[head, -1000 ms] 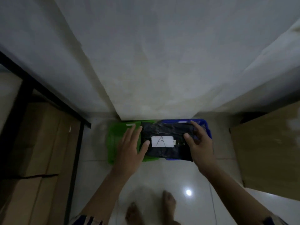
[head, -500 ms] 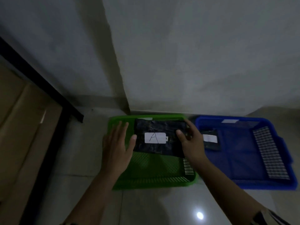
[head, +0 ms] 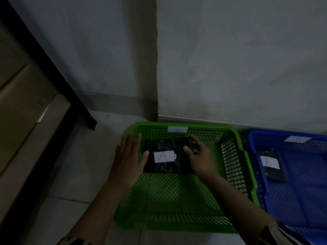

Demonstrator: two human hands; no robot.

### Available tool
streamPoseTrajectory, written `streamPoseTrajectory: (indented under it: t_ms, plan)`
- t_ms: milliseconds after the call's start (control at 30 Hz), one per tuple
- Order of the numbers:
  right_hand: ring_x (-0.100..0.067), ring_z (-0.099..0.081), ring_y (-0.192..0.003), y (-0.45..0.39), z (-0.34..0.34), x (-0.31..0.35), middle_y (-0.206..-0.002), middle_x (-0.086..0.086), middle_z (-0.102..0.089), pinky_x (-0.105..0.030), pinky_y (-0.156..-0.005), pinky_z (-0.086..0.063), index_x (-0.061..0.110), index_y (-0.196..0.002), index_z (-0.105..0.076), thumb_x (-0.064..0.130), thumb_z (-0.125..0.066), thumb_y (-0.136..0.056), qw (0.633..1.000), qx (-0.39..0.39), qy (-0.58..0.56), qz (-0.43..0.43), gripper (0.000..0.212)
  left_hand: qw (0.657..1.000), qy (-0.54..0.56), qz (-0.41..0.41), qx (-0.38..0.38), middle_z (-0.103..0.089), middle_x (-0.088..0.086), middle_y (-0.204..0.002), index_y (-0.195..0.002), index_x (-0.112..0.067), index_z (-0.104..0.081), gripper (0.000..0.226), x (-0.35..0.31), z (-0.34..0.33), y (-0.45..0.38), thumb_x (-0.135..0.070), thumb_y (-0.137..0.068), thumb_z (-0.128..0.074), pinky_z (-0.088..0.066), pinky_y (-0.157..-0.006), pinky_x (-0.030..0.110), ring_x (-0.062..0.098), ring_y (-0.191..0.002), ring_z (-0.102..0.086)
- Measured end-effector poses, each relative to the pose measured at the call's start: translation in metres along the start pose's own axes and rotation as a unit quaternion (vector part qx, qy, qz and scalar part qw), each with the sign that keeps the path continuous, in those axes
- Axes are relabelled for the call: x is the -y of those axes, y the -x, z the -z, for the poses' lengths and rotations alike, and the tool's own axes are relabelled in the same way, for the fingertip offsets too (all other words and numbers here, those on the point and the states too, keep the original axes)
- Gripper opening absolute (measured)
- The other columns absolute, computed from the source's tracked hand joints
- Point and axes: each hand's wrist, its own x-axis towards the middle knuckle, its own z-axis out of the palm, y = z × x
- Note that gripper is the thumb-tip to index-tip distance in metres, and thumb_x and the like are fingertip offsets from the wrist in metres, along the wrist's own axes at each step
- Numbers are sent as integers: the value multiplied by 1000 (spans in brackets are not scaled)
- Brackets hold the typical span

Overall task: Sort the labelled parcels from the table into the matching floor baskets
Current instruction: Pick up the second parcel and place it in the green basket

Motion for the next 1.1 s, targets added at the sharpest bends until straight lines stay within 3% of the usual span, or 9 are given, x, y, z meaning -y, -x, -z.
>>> streamPoseTrajectory:
  t_ms: [100, 267, 367, 433, 533, 667, 733, 867, 1100]
  plan:
    - [-27, -50, -113, -4, -11, -6, -128, -19, -53, -35, -93, -44, 15, -131, -40, 11, -56, -86, 1000, -4, -3, -9, 47, 999, 22, -44, -18, -9, 6, -155, -142, -20, -12, 55, 0, -4, -3, -34, -94, -35, -2, -114, 30, 16, -142, 1]
    - [-27, -45, -123, -6, -20, -9, -141, -12, -40, -43, -102, -42, 16, -138, -23, 10, -59, -84, 997, 40, -58, -20, 65, 998, -24, -42, -37, -15, 9, -154, -141, -16, -17, 51, -3, -10, -8, -30, -95, -35, -11, -117, 42, 21, -143, -2]
    - [-27, -44, -124, -9, -21, -12, -142, -13, -37, -50, -102, -42, 17, -139, -18, -2, -64, -77, 996, 66, -55, -22, 80, 998, -24, -47, -41, -15, 9, -154, -140, -15, -19, 49, -1, -11, -8, -27, -95, -34, -11, -117, 40, 21, -143, -2]
    - [-31, -42, -125, -11, -25, -14, -141, -16, -36, -52, -104, -40, 15, -136, -25, 0, -65, -76, 999, 23, -16, -20, 74, 997, -19, -59, -45, -17, 9, -154, -140, -14, -20, 48, 0, -11, -11, -26, -95, -34, -11, -116, 37, 21, -143, -2]
    - [-31, -43, -119, -9, -33, -20, -134, -18, -36, -36, -103, -37, 10, -124, -40, 9, -65, -78, 995, -22, 94, 13, 53, 996, -20, -68, -56, -19, 10, -153, -139, -13, -23, 48, 2, -11, -17, -24, -95, -35, -12, -115, 35, 21, -143, -4]
    - [-34, -31, -130, -9, -36, -32, -144, -21, -24, -37, -110, -27, 3, -119, -48, 12, -61, -82, 973, 18, 217, 70, 41, 996, -28, -62, -63, -23, 11, -152, -138, -12, -26, 47, 3, -12, -17, -23, -94, -37, -14, -115, 36, 22, -142, -9]
    - [-32, -15, -138, -11, -38, -37, -152, -17, -13, -41, -114, -19, 7, -130, -40, 27, -56, -86, 954, 68, 283, 75, 51, 996, -36, -59, -65, -25, 12, -151, -138, -11, -28, 46, 3, -12, -17, -23, -94, -38, -17, -115, 39, 23, -142, -11]
    - [-29, 17, -139, -10, -41, -48, -153, -10, 14, -44, -115, 0, 17, -141, -4, 59, -40, -84, 911, 150, 380, 58, 80, 994, -80, -54, -52, -22, 11, -152, -138, -13, -27, 46, 5, -12, -17, -25, -94, -37, -17, -115, 45, 23, -143, -8]
    - [-31, 20, -138, -10, -46, -50, -152, -14, 20, -44, -115, 6, 16, -140, 6, 58, -34, -86, 889, 148, 425, 83, 79, 991, -105, -76, -18, -11, 13, -154, -135, -17, -35, 46, 11, -10, -17, -30, -92, -43, -9, -116, 40, 23, -143, 6]
